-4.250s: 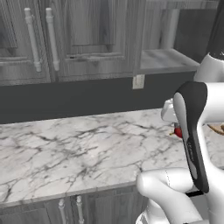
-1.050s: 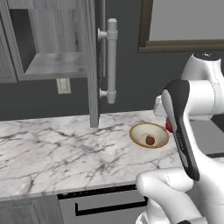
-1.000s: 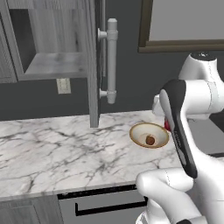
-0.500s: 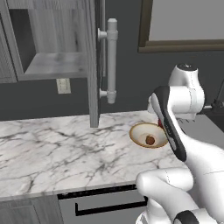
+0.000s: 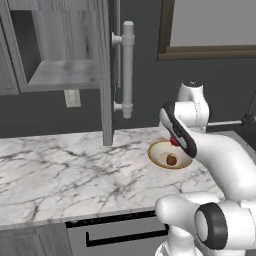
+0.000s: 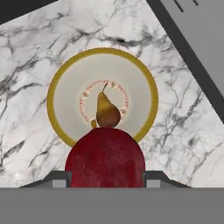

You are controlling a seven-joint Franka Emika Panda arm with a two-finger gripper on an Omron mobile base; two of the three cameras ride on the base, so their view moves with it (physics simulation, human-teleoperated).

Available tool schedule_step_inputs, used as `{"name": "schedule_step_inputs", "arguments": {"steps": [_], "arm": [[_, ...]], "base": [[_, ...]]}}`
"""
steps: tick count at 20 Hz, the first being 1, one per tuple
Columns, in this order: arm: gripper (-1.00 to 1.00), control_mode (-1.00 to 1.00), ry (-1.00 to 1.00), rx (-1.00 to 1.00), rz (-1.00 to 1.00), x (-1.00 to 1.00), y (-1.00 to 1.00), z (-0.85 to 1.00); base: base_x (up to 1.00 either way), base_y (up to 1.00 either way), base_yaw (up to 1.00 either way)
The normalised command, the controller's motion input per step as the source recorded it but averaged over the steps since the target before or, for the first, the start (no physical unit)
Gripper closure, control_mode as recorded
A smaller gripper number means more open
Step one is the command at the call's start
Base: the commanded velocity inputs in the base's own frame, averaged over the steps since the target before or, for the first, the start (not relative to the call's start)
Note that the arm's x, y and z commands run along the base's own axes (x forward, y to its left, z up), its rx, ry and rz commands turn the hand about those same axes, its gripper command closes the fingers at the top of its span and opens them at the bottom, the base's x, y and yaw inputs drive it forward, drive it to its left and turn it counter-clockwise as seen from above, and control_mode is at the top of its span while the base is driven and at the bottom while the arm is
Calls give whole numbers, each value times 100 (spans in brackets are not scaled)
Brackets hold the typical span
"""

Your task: Pick the pears from the cabinet and place them in one bowl. Pick the potato from the sink and place it in the other bowl.

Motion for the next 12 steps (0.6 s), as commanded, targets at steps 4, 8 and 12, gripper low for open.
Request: {"name": "schedule_step_inputs", "arguments": {"steps": [4,8,12], "arm": [[100,-100,21,0,0,60,-12,-25],[100,-100,7,0,0,66,-6,-61],[100,-100,0,1,0,47,0,-69]], "base": [[0,0,0],[0,0,0],[0,0,0]]}}
